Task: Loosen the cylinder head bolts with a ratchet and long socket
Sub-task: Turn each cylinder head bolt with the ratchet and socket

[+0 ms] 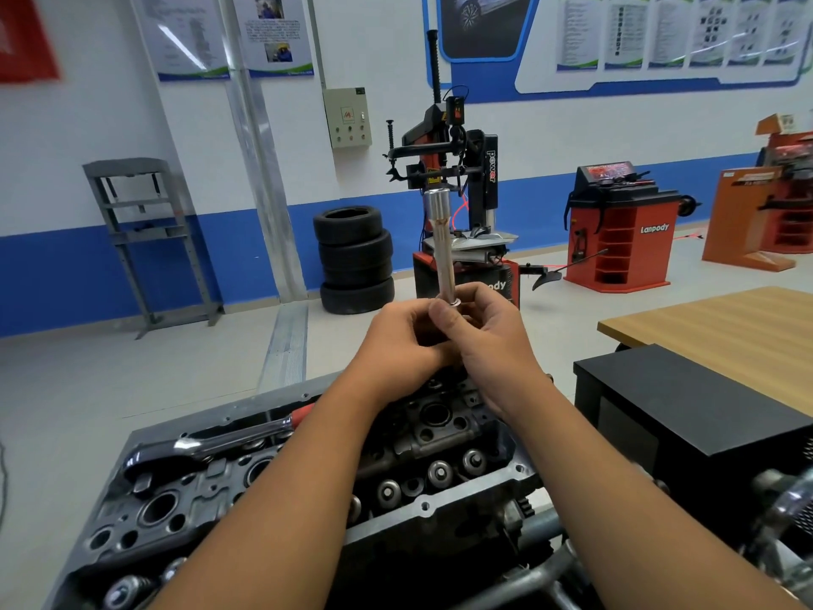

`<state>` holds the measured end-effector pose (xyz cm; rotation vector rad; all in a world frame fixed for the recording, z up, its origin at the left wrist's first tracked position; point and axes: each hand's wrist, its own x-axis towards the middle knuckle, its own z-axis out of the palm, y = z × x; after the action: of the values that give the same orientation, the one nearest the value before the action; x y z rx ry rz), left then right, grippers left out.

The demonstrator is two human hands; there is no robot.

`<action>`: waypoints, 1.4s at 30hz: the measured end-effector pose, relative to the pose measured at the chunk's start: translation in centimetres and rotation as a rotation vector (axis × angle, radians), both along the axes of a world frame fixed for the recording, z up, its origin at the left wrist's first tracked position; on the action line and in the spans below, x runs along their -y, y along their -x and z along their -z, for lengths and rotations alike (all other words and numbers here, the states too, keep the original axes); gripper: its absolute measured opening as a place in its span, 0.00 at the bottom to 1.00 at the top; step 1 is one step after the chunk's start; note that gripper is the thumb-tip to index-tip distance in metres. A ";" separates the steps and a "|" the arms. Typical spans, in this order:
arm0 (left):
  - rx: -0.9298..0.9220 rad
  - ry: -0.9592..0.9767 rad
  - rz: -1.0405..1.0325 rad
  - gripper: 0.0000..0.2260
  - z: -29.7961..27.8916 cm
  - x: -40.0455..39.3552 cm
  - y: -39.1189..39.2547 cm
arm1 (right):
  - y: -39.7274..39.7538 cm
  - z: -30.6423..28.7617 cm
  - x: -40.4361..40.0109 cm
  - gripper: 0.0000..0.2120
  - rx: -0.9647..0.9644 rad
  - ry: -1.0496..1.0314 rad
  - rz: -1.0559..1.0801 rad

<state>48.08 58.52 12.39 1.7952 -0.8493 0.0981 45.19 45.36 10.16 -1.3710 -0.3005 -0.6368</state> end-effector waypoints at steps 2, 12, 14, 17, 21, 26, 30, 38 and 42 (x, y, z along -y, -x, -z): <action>-0.018 -0.012 0.040 0.18 -0.1 -0.1 0.0 | 0.1 -0.1 0.1 0.03 -0.004 -0.028 -0.012; -0.028 0.005 0.012 0.16 0.0 0.0 0.0 | 0.0 0.0 0.0 0.10 -0.015 -0.026 -0.015; -0.031 0.004 0.025 0.15 -0.2 0.0 0.2 | 0.1 0.0 -0.1 0.06 -0.027 -0.029 -0.011; -0.012 0.003 -0.087 0.15 -0.1 0.3 0.1 | 0.1 -0.2 -0.2 0.04 -0.036 -0.025 -0.012; -0.007 -0.003 -0.117 0.17 0.0 0.1 0.0 | 0.4 -0.3 -0.2 0.07 -0.038 -0.039 -0.015; -0.012 -0.033 0.048 0.17 -0.3 -0.1 0.1 | 0.5 -0.3 -0.2 0.03 -0.038 -0.039 -0.005; 0.012 -0.036 -0.117 0.15 -0.3 0.3 0.3 | 0.6 -0.6 -0.4 0.10 -0.057 -0.066 -0.010; -0.023 -0.035 0.004 0.17 -0.5 0.1 0.5 | 0.4 -0.5 -0.3 0.12 -0.053 -0.057 0.021; 0.014 -0.068 -0.146 0.17 -0.4 0.3 0.3 | 0.7 -0.6 -0.3 0.11 -0.047 -0.072 0.008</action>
<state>47.75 58.19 12.83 1.9210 -0.7387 0.1784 44.51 45.66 10.79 -1.3167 -0.2322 -0.6153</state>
